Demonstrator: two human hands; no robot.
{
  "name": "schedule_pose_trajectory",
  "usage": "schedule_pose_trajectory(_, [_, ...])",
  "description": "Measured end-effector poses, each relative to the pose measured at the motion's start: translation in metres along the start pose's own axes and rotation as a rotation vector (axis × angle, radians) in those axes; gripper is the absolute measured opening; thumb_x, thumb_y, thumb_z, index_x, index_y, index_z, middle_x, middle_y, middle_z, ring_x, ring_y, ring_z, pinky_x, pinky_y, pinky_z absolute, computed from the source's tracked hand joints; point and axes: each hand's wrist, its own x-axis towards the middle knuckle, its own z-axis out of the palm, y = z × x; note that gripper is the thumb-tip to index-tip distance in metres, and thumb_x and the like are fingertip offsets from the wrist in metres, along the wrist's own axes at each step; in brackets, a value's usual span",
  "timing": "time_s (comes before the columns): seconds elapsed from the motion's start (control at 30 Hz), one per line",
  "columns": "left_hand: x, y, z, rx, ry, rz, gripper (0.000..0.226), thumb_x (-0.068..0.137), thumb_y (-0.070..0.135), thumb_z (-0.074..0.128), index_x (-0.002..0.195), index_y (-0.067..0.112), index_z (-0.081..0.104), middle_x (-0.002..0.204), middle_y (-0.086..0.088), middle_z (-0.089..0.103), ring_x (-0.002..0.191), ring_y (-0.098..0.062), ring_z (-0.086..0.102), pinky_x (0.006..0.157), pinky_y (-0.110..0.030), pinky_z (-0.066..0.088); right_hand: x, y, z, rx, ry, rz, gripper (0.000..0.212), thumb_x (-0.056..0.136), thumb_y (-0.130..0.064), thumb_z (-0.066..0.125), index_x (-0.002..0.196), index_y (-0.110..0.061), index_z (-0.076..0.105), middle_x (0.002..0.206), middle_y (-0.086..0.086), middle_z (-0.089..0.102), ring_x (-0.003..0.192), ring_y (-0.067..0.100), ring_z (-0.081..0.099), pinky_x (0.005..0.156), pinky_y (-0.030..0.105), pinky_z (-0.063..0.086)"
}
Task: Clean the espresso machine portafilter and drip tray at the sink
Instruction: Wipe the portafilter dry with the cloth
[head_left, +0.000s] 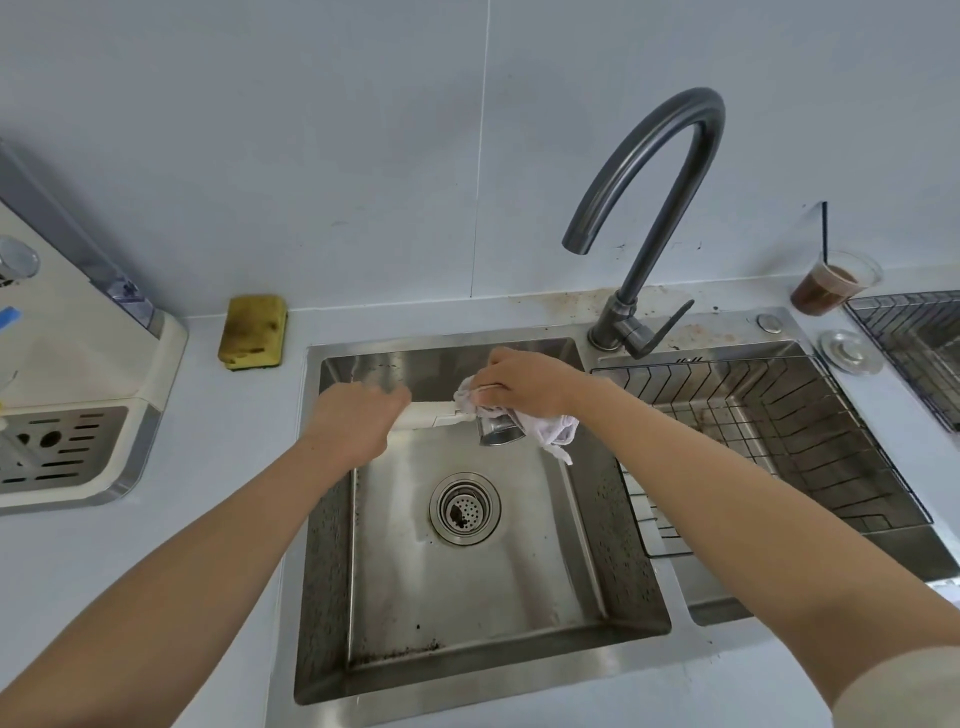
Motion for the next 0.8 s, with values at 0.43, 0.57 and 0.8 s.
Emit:
schedule_pose_trajectory(0.43, [-0.009, 0.017, -0.032, -1.587, -0.327, 0.014, 0.027, 0.054, 0.0, 0.06, 0.073, 0.011, 0.045, 0.058, -0.008, 0.046, 0.035, -0.013, 0.044, 0.042, -0.019, 0.039, -0.014, 0.038, -0.003, 1.804, 0.295, 0.131, 0.05, 0.097, -0.044, 0.031, 0.115, -0.006, 0.058, 0.104, 0.011, 0.066, 0.098, 0.021, 0.063, 0.089, 0.029, 0.053])
schedule_pose_trajectory(0.57, [-0.012, 0.037, -0.026, -1.769, -0.453, -0.031, 0.029, 0.054, -0.004, 0.059, 0.074, 0.007, 0.042, 0.054, -0.011, 0.043, 0.031, -0.016, 0.043, 0.039, -0.02, 0.04, -0.009, 0.011, 0.006, 2.138, 0.286, -0.026, 0.071, 0.094, -0.054, 0.022, 0.089, -0.006, 0.075, 0.094, 0.013, 0.072, 0.087, 0.021, 0.07, 0.076, 0.031, 0.058])
schedule_pose_trajectory(0.8, [-0.019, 0.063, -0.018, -1.892, -0.482, -0.138, 0.027, 0.067, -0.016, 0.054, 0.062, 0.007, 0.041, 0.041, -0.007, 0.04, 0.027, -0.016, 0.041, 0.036, -0.017, 0.038, 0.0, -0.005, 0.024, 2.201, 0.395, -0.066, 0.073, 0.091, -0.063, 0.017, 0.107, -0.009, 0.062, 0.088, 0.009, 0.071, 0.081, 0.019, 0.07, 0.074, 0.03, 0.058])
